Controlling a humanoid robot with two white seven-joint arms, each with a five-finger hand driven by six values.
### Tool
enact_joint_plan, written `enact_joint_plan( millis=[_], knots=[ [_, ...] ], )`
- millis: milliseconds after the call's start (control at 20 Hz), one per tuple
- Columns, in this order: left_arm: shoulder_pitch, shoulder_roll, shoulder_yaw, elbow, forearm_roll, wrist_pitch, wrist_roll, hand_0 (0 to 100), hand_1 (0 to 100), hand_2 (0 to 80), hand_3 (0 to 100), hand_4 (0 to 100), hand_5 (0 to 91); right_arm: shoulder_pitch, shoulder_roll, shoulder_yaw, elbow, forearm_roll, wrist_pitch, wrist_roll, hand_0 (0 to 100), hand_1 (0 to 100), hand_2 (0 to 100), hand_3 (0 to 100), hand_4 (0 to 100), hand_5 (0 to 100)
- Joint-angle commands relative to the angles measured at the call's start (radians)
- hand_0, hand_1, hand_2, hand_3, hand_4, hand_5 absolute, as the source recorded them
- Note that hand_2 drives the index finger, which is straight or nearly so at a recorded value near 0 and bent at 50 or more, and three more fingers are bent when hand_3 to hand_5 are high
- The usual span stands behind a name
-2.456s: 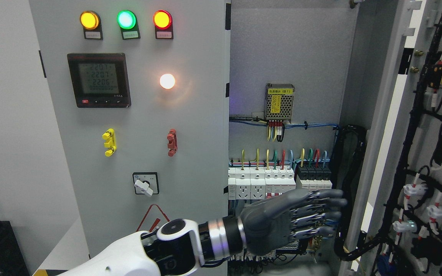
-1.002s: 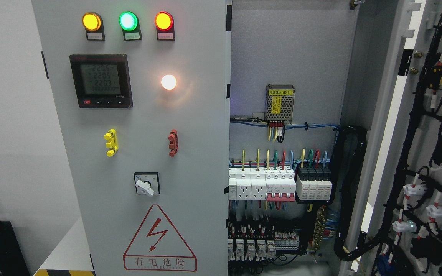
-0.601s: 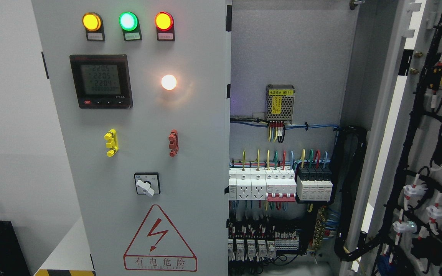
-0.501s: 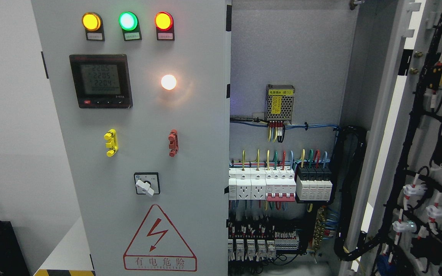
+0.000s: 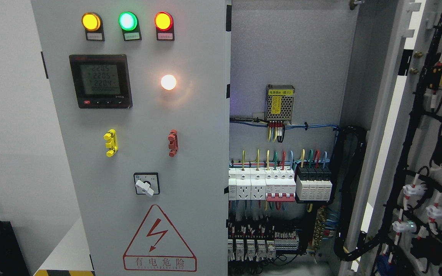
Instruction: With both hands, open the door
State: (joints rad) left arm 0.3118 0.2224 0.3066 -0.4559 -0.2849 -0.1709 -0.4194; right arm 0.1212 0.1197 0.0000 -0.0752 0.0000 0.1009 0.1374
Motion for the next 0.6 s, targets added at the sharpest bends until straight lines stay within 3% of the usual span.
enact_joint_plan(
  millis=[0, 200, 551],
  knots=[
    [-0.075, -0.211, -0.164, 0.295, -0.028, 0.007, 0.112, 12, 39, 0.0, 0, 0, 0.0, 0.000, 0.000, -0.021, 0.000, 0.031, 0.000, -0.001, 12, 39, 0, 0, 0, 0],
    [-0.115, -0.258, -0.178, 0.327, 0.022, 0.013, 0.224, 12, 39, 0.0, 0, 0, 0.0, 0.000, -0.002, -0.020, 0.000, 0.031, 0.000, -0.001, 12, 39, 0, 0, 0, 0],
    [-0.197, -0.261, -0.176, 0.327, 0.245, 0.080, 0.226, 12, 39, 0.0, 0, 0, 0.0, 0.000, 0.000, -0.021, 0.000, 0.029, 0.000, -0.001, 12, 39, 0, 0, 0, 0]
  ],
)
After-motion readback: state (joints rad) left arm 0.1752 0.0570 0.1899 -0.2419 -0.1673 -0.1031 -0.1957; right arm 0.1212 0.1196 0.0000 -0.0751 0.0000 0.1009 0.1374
